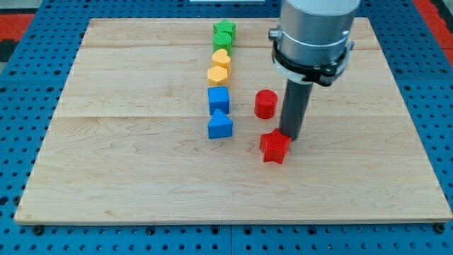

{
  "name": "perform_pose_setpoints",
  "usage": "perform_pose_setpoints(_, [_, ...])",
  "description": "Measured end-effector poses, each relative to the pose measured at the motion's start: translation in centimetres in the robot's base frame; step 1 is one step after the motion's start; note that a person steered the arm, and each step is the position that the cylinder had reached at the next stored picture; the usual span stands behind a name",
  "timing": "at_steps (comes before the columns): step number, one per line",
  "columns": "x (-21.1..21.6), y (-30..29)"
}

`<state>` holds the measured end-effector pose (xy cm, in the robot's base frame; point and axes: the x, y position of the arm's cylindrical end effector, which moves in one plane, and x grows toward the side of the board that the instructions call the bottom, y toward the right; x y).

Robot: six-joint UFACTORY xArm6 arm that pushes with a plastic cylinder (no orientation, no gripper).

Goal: Move the red star to left a bit

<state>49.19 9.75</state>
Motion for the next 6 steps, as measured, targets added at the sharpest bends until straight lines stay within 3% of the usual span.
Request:
perform_pose_setpoints(2, [3.0, -6.8])
perform_pose_setpoints(3, [4.6, -0.8])
perform_pose_setpoints(4, [7.5, -1.5])
perform_pose_setpoints(6, [7.2, -4.2])
